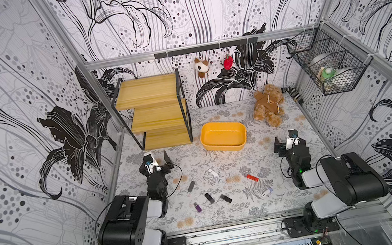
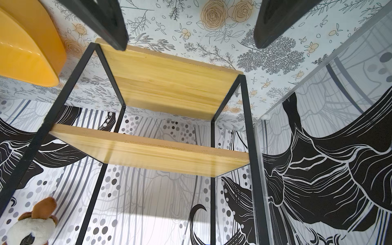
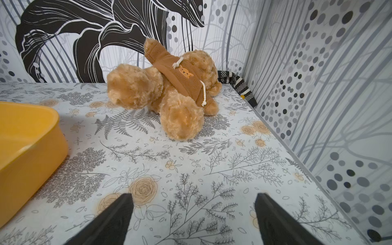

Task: Put the usb flash drive into the storage box
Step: Pick up the USB flash from the center of the board.

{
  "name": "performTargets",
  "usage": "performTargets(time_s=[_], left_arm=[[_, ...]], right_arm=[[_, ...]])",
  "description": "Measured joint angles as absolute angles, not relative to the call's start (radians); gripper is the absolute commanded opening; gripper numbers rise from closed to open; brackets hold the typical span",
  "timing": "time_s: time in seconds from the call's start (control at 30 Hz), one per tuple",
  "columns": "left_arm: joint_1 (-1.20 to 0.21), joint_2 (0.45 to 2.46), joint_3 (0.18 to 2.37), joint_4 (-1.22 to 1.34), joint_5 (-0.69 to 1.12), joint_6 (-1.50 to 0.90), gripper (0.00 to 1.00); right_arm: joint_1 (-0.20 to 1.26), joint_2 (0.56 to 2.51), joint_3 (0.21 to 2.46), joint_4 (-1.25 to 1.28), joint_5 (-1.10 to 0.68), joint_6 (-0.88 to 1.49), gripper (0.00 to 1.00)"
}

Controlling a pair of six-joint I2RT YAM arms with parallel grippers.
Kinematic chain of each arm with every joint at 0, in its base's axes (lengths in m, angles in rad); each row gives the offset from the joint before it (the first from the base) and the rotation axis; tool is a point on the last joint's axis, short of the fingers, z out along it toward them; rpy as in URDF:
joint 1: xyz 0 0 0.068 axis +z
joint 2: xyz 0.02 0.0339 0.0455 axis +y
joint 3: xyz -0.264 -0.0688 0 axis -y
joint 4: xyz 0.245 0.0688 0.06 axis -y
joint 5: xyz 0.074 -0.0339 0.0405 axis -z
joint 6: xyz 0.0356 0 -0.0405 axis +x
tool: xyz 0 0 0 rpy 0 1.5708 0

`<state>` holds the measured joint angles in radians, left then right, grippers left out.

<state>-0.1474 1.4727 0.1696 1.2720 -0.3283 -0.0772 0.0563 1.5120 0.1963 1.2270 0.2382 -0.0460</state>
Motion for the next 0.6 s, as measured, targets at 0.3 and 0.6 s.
performTargets(time_s=[0.3,0.6], left_arm=[[-0.147,1.473,0.170,1.272,-0.328,-0.077,0.98],[-0.147,1.473,0.170,1.272,-0.328,-0.077,0.98]], right_arm=[[0.056,1.512,0.196,1.227,0.239,-0.046,0.95],[0.045,1.512,0.196,1.217,0.223,-0.045,0.95]])
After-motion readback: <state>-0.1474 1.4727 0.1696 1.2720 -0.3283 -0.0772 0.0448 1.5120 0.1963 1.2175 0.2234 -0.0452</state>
